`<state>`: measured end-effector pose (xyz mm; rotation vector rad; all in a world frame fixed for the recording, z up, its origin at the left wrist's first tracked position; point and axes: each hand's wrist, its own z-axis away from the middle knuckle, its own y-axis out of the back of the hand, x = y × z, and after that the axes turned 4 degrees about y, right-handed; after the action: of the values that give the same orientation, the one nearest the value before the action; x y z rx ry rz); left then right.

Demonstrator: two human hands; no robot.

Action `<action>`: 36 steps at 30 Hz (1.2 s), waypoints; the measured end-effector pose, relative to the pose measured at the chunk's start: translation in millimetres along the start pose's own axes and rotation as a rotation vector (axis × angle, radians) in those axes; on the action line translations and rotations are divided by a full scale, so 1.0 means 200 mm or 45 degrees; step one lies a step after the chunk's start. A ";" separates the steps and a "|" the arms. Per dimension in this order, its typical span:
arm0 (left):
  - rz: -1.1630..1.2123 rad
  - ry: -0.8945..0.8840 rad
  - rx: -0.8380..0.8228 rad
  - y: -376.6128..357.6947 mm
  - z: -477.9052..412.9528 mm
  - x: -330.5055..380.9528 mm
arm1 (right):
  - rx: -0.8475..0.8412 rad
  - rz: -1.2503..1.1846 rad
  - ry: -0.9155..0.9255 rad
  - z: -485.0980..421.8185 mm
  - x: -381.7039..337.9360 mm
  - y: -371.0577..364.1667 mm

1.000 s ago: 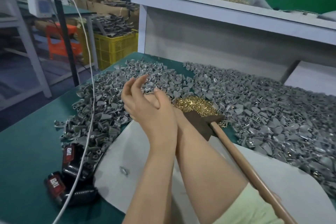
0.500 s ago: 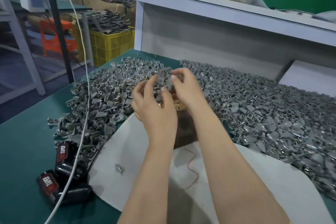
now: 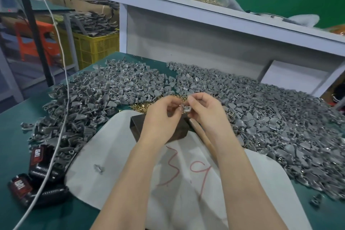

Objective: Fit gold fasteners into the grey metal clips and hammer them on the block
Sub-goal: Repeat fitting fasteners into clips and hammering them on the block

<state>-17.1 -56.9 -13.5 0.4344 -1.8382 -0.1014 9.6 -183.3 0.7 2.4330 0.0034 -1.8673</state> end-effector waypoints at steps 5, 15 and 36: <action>-0.075 0.004 0.015 -0.01 0.00 -0.01 | 0.111 -0.004 0.004 -0.04 0.08 -0.01; -0.361 0.273 0.368 0.04 0.00 -0.03 | 0.119 1.136 -0.022 -0.14 0.10 -0.02; -0.770 0.361 0.204 0.03 0.02 -0.03 | -0.472 1.749 -0.534 -0.46 0.18 -0.16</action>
<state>-21.3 -50.4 -18.4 1.0544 -1.3928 -0.2891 107.3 -146.7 -12.7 1.0991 -0.9492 -1.3690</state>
